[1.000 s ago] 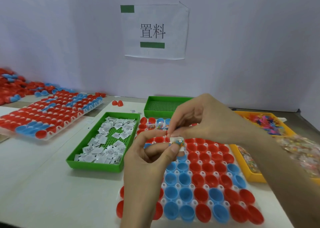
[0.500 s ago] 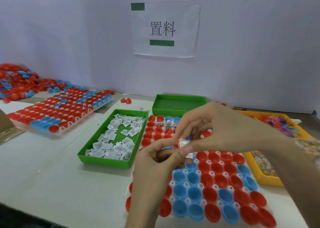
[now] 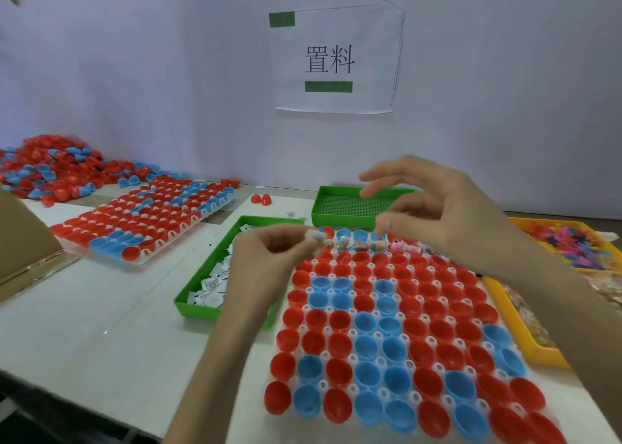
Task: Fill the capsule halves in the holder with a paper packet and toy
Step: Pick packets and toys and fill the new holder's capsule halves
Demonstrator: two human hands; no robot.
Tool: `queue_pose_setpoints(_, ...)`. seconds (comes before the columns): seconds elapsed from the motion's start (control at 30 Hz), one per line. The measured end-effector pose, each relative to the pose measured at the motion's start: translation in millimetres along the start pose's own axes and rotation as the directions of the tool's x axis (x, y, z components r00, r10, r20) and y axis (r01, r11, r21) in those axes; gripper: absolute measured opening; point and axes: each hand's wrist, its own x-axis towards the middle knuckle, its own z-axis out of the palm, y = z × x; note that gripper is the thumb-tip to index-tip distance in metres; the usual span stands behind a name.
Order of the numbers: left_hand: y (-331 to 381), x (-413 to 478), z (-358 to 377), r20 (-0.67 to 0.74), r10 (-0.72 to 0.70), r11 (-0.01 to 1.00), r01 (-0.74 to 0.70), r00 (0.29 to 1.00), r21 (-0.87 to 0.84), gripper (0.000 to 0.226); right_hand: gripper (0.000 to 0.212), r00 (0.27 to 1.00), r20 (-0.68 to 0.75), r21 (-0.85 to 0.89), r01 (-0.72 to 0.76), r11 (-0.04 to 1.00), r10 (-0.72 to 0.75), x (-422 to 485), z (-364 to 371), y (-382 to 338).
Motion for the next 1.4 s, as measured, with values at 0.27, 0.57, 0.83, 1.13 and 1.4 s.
queue_pose_setpoints(0.27,-28.4,114.2,8.7,0.331,0.140,0.620,-0.343,0.933,0.705,0.011,0.030,0.994,-0.100,0.053,0.047,0.997,-0.041,5.4,-18.5,15.4)
queue_pose_setpoints(0.57,-52.2,136.8,35.7,0.469,0.003,0.341,-0.442,0.883,0.830,0.024,0.020,0.991,-0.113,0.097,0.082,0.992,-0.071,7.3,-31.5,18.4)
queue_pose_setpoints(0.83,-47.5,139.5,41.7,0.496,-0.046,0.295,-0.463,0.867,0.836,0.014,0.023,0.988,-0.134,0.114,0.090,0.989,-0.074,4.9,-37.7,19.4)
queue_pose_setpoints(1.13,-46.1,140.6,45.3,0.503,-0.040,0.292,-0.472,0.863,0.832,0.013,0.020,0.988,-0.146,0.123,0.065,0.990,-0.046,3.8,-42.2,19.8)
queue_pose_setpoints(1.4,-51.2,139.9,38.7,0.522,0.001,0.337,-0.492,0.853,0.802,0.014,0.031,0.969,-0.247,0.088,0.049,0.995,-0.026,-0.3,-63.5,40.5)
